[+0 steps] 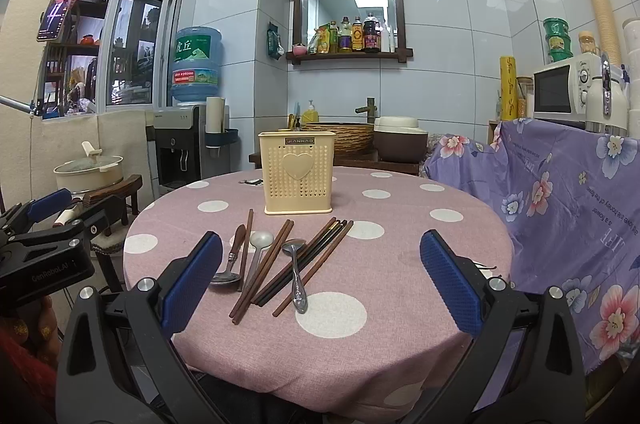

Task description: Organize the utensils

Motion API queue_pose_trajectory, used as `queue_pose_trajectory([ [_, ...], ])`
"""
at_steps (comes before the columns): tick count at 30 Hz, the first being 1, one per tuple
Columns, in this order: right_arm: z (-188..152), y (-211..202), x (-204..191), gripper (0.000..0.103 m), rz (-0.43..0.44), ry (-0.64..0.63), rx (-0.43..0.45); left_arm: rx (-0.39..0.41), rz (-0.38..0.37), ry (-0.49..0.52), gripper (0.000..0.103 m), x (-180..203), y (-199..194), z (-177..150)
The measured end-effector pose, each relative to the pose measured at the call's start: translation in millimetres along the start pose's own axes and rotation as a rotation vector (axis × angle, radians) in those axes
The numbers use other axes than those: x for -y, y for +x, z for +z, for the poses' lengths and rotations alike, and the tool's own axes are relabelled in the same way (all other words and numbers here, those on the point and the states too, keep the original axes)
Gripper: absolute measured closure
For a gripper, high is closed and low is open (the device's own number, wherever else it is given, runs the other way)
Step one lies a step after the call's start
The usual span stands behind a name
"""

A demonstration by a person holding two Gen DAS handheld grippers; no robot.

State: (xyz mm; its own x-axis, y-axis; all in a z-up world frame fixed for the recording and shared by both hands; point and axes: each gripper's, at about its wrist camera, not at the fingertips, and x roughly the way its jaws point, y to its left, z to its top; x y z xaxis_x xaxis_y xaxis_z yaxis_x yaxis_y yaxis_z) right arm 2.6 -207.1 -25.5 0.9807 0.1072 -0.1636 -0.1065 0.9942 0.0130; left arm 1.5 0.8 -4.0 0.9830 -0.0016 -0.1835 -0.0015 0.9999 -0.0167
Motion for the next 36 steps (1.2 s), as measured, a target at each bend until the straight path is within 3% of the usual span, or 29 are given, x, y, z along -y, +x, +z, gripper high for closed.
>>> queue_pose_trajectory([
  [36, -4.6, 4.2, -0.6, 0.005, 0.001, -0.002, -0.008, -0.01, 0.002, 0.002, 0.005, -5.4, 1.9, -8.1],
])
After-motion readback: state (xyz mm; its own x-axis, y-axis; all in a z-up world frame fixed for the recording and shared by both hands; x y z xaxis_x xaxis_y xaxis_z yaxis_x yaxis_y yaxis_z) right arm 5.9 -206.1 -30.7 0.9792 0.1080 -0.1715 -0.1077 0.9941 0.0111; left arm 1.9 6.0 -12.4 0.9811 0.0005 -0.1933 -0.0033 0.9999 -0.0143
